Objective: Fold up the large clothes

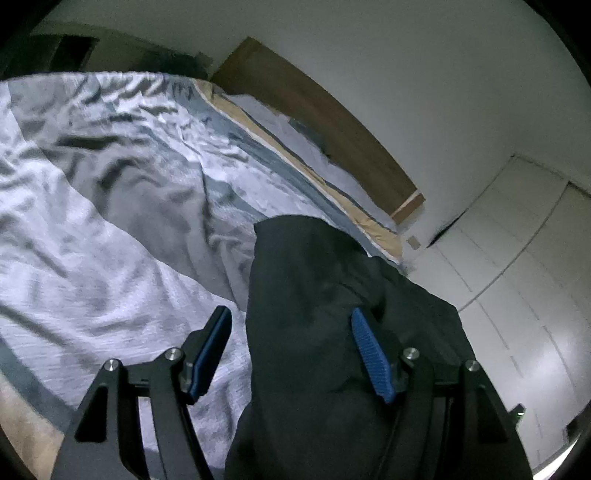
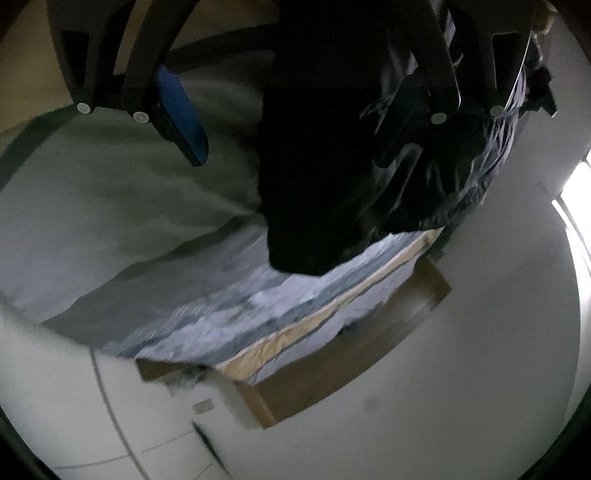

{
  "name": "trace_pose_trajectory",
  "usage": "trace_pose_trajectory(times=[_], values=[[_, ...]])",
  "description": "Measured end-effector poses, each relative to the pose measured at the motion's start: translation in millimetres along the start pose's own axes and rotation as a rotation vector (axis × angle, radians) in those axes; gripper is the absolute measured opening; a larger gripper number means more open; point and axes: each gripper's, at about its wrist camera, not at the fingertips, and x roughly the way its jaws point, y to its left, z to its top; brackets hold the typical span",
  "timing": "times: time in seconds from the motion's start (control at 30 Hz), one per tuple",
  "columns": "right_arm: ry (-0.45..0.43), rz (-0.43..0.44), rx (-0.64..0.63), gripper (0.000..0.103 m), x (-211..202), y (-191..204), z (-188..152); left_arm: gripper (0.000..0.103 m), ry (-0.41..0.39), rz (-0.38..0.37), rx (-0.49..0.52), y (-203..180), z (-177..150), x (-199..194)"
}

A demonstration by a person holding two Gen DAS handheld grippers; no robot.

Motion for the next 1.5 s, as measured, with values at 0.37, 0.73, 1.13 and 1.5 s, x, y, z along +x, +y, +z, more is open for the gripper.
trace_pose_trajectory(times=[0.37, 0.73, 1.13, 1.5], values=[[-0.047, -0.033, -0.126, 0.09, -110, 91, 5, 0.066, 0.002, 0.073, 0.13, -101, 3, -131], [-0.082, -0.086, -0.285, 0.101, -219, 175, -53, 0.066, 0.048, 0.137, 0.259, -174, -59, -247], [-0.126, -0.175, -0.36, 0.103, -261, 234, -130, 0.076, 0.056, 0.254, 0.494, -251, -164, -276], [-0.149, -0.227, -0.4, 0.103, -288, 242, -171, 0.076, -0.035, 0.321, 0.538, -295, -222, -305]])
